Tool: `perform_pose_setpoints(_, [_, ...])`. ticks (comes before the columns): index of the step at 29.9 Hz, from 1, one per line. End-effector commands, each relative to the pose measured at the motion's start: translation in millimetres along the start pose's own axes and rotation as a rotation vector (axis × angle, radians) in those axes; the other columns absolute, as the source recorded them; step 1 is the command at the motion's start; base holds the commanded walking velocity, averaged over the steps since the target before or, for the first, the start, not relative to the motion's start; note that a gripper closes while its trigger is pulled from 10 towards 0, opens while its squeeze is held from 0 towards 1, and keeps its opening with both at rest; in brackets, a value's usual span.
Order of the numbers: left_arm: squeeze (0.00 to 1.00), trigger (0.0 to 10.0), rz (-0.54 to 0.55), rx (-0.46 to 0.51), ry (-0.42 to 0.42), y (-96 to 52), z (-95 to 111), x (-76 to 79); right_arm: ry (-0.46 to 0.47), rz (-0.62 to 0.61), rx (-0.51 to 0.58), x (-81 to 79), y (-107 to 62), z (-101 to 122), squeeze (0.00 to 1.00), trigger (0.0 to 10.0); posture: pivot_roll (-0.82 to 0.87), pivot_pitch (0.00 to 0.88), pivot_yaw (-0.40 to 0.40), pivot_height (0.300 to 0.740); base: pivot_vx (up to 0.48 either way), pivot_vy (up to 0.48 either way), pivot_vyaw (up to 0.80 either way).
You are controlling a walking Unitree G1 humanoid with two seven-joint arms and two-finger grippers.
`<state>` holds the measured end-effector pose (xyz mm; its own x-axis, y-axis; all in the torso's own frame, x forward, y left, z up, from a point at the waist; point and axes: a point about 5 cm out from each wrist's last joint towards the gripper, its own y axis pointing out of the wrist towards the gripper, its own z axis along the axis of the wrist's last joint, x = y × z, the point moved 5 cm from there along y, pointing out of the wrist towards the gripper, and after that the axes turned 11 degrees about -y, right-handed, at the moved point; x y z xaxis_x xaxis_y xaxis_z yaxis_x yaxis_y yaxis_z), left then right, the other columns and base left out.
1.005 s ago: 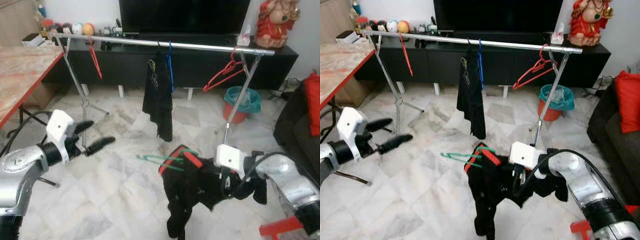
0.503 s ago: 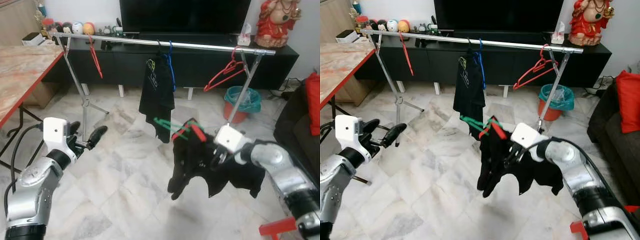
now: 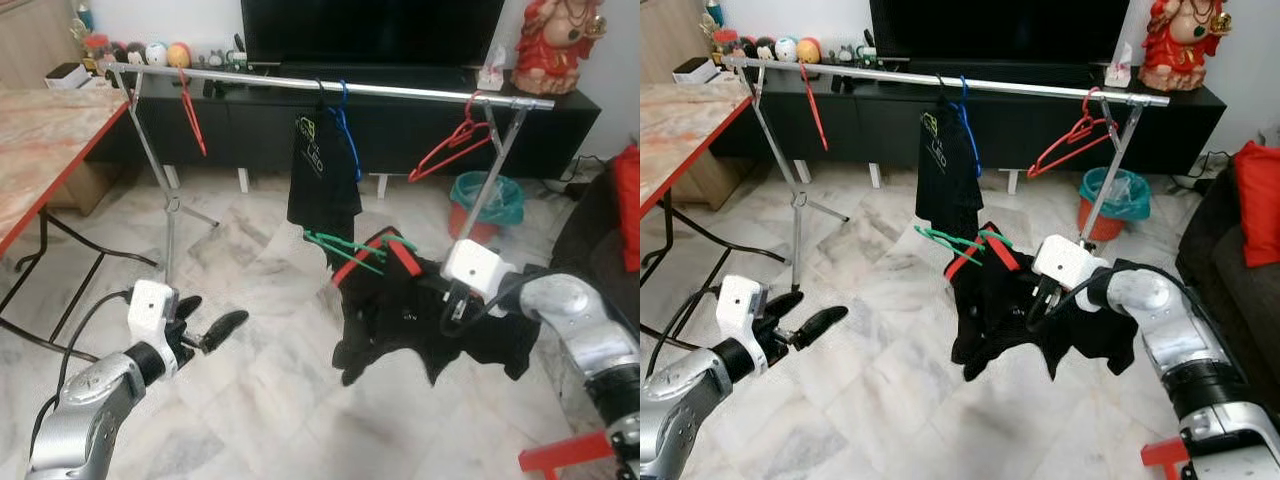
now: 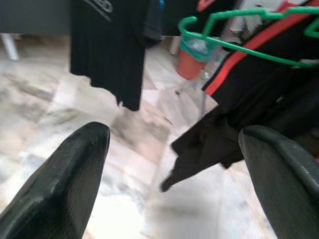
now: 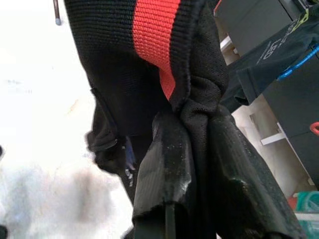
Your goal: Hang hanger
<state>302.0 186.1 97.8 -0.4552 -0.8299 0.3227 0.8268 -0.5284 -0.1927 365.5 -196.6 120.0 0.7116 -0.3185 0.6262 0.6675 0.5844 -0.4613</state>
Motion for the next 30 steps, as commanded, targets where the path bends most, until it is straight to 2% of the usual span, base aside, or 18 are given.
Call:
perform_pose_setpoints(1, [0.0, 10.0, -0.08, -0.031, -0.007, -3.3, -0.6, 12.4, -0.033, -0.051, 0.035, 24.7, -9.8, 11.4, 0.0, 10.0, -0.01, 0.0, -0.003, 0.74, 0.0, 0.0, 0.0])
perform_pose_setpoints(3, [0.0, 10.0, -0.1, -0.042, -0.009, -4.0, -2.6, 15.5, -0.035, -0.045, 0.04, 24.4, -10.4, 12.2, 0.0, 10.0, -0.01, 0.0, -0.003, 0.74, 0.0, 0.0, 0.0])
perform_pose_setpoints(6, [0.0, 10.0, -0.172, -0.092, -0.027, -7.9, -11.6, 26.9, -0.035, 0.01, 0.116, 19.2, -13.3, 24.1, 0.0, 10.0, -0.01, 0.0, -0.002, 0.74, 0.0, 0.0, 0.0])
perform_pose_setpoints(7, [0.0, 10.0, -0.205, -0.114, -0.032, -9.7, -15.4, 31.9, -0.018, 0.043, 0.189, 16.2, -16.1, 36.7, 0.0, 10.0, -0.01, 0.0, -0.002, 0.74, 0.0, 0.0, 0.0])
perform_pose_setpoints(11, [0.0, 10.0, -0.251, -0.135, -0.043, -10.2, -18.0, 37.8, -0.013, 0.11, 0.26, 8.9, -20.2, 48.9, 0.0, 10.0, -0.01, 0.0, -0.003, 0.74, 0.0, 0.0, 0.0])
perform_pose_setpoints(14, [0.0, 10.0, -0.302, -0.157, -0.052, -10.4, -19.4, 45.0, -0.03, 0.186, 0.272, -1.9, -23.1, 49.5, 0.0, 10.0, -0.01, 0.0, -0.002, 0.74, 0.0, 0.0, 0.0])
perform_pose_setpoints(22, [0.0, 10.0, -0.362, -0.178, -0.057, -11.8, -17.4, 50.3, -0.027, 0.249, 0.285, -6.8, -31.2, 52.0, 0.0, 10.0, -0.01, 0.0, 0.002, 0.74, 0.0, 0.0, 0.0])
perform_pose_setpoints(26, [0.0, 10.0, -0.449, -0.204, -0.076, -15.2, -19.4, 63.7, -0.031, 0.288, 0.322, -12.1, -34.0, 59.3, 0.0, 10.0, -0.01, 0.0, 0.005, 0.74, 0.0, 0.0, 0.0])
perform_pose_setpoints(30, [0.0, 10.0, -0.483, -0.218, -0.082, -16.4, -21.5, 69.7, -0.029, 0.305, 0.333, -14.9, -36.0, 61.3, 0.0, 10.0, -0.01, 0.0, 0.007, 0.74, 0.0, 0.0, 0.0])
